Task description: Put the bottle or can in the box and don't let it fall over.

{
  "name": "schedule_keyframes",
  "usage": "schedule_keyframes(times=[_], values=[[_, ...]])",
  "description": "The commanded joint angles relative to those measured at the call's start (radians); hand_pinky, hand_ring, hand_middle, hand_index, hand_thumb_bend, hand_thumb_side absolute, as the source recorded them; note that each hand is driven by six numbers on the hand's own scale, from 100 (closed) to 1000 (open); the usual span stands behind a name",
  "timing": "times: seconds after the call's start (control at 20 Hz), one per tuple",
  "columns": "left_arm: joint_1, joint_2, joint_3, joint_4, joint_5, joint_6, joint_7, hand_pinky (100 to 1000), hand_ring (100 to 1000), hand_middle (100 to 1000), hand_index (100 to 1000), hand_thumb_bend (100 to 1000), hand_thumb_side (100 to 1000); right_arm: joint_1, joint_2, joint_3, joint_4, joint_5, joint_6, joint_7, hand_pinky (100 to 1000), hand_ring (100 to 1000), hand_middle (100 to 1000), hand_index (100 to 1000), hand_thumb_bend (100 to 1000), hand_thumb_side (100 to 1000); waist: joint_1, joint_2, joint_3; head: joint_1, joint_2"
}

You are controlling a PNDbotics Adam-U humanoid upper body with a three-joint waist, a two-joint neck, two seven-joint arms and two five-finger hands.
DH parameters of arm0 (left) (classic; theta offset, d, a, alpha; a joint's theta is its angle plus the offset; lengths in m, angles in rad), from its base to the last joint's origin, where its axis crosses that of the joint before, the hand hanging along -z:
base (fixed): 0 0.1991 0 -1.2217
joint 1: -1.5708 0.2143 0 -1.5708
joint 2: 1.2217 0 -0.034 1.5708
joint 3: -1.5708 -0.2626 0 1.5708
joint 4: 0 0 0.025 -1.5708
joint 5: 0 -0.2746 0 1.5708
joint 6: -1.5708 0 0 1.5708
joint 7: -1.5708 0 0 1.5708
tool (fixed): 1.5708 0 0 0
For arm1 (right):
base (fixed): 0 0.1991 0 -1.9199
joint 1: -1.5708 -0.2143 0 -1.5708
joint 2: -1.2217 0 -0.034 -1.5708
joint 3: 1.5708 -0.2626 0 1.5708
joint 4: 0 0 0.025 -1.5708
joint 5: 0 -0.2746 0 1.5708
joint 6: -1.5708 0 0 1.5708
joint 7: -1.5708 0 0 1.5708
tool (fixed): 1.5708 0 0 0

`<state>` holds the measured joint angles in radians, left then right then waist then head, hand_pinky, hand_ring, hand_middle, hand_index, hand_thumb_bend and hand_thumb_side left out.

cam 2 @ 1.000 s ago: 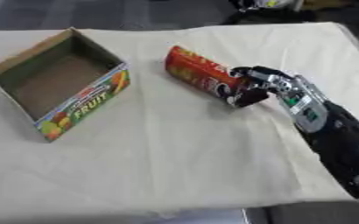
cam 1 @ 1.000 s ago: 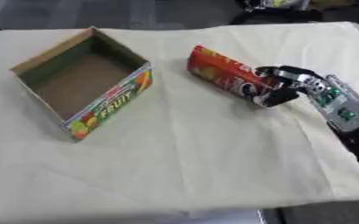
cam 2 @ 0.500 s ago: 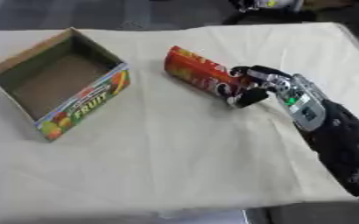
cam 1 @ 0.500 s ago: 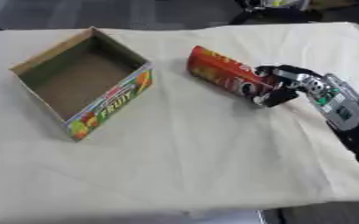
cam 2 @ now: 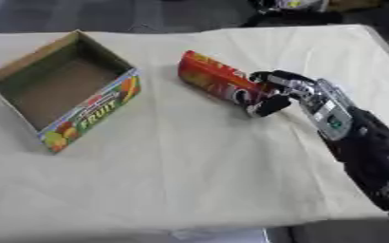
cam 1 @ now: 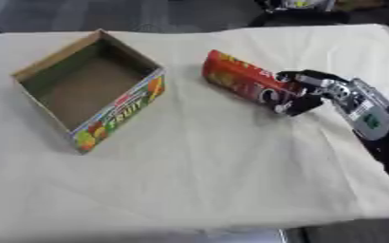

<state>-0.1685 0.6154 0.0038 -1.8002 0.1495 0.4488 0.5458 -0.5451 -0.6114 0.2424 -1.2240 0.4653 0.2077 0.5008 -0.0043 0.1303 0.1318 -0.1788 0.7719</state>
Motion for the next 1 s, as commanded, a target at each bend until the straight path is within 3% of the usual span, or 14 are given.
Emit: schedule_keyframes(times=[0.05, 0.35, 0.65, 1.0], values=[[-0.012, 0.024, 0.015, -0.020, 0.005, -0.002, -0.003, 459, 868, 933, 712, 309, 669, 0.029, 0.003, 0.050, 0.061, 0.002, 0.011, -0.011, 415, 968, 824, 783, 107, 100, 0.014, 0.002, 0.002, -0.003, -0.002], [-0.012, 0.025, 0.015, -0.021, 0.008, -0.002, -0.004, 460, 869, 932, 712, 307, 672, 0.027, 0.003, 0.062, 0.061, 0.002, 0.018, -0.049, 378, 947, 758, 713, 129, 100, 0.014, 0.001, 0.002, -0.004, -0.002], [-0.011, 0.026, 0.016, -0.021, 0.008, -0.002, -0.005, 460, 869, 932, 711, 308, 671, 0.017, -0.003, 0.057, 0.029, -0.009, 0.012, -0.124, 389, 846, 579, 531, 109, 100, 0.013, -0.002, 0.001, -0.003, -0.002], [-0.009, 0.025, 0.017, -0.021, 0.008, -0.004, -0.006, 459, 868, 931, 707, 306, 672, 0.012, -0.006, 0.063, -0.004, -0.009, -0.013, -0.194, 138, 790, 534, 478, 108, 100, 0.012, -0.006, 0.003, -0.004, -0.002]])
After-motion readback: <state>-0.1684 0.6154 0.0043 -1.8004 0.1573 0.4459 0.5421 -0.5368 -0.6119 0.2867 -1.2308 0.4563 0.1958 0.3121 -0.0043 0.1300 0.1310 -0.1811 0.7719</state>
